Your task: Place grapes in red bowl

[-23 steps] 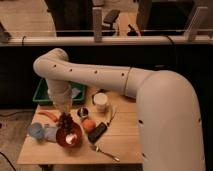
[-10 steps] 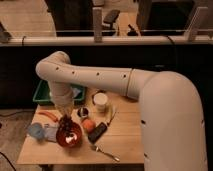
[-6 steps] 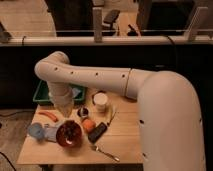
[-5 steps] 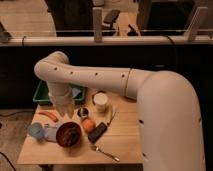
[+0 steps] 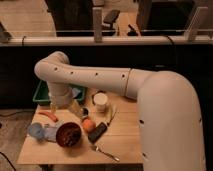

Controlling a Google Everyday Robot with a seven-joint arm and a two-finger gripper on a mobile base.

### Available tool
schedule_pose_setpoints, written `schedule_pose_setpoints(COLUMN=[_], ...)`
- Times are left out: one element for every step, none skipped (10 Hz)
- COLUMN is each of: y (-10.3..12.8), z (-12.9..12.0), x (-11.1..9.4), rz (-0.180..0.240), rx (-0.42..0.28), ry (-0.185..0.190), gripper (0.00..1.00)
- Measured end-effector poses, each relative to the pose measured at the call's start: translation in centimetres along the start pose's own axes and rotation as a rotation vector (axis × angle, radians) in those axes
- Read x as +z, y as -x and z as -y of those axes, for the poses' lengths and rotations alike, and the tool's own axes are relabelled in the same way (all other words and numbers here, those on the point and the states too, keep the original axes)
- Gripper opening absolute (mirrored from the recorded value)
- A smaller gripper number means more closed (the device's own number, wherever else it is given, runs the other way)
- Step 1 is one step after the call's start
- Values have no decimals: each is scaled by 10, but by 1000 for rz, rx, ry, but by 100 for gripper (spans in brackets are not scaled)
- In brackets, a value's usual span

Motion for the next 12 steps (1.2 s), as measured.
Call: schedule_pose_setpoints(y=[-1,-1,0,-2,-3,-4,-5,-5,-4,-4,-5,-5], z=[-2,-1,1,0,-1,-2,-2,-1,-1,-1,-2,-1], x=[0,-1,-1,-1,-1,0,1,1,1,1,1,1], rz=[4,6,9,13,16,20,24,25,27,27,25,25], rx=[2,-2,-10,-9,-7,-6,-6,-7,-7,-7,-7,-7], ry=[-7,-11,-16,-18,-20,-21,-23,-23,-23,-23,-23,-23], gripper=[80,80,80,80,80,80,80,80,80,80,80,80])
